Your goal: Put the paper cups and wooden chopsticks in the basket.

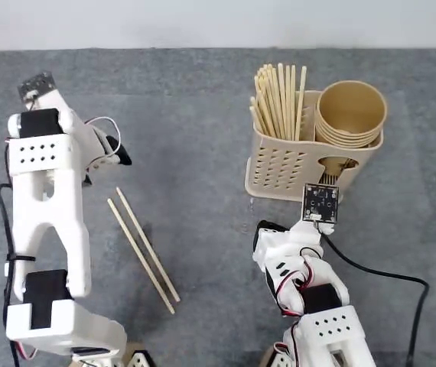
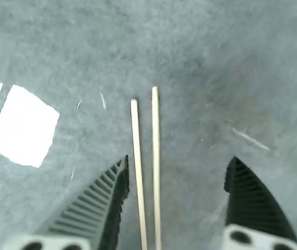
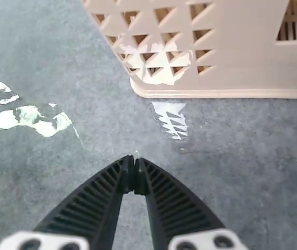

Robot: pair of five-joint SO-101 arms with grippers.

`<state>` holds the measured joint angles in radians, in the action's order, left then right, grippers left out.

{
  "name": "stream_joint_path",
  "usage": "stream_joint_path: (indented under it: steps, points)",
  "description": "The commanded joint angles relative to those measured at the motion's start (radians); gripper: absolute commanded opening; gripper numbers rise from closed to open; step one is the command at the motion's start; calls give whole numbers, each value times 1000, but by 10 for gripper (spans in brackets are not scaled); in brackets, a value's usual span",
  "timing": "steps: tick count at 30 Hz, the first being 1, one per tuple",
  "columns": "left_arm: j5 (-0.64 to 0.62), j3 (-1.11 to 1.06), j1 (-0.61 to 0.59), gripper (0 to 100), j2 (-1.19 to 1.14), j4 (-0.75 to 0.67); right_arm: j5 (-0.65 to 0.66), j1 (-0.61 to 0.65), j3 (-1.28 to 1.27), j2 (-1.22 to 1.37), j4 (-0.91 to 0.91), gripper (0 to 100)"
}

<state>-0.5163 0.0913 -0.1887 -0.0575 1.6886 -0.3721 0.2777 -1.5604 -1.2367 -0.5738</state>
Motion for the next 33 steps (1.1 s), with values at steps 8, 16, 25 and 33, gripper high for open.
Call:
stream_joint_path:
  steps: [8,16,25,33]
  points:
    - [94,-209,15,294,8,58,-2,-2,6,-16,13,8]
    - [71,-487,115,294,-3,-114,-2,-2,6,-16,13,8]
    - [-14,-733,163,294,-3,-479,-2,-2,5,-16,13,8]
    - [-15,-805,158,145,-3,-620,-2,-2,5,-16,13,8]
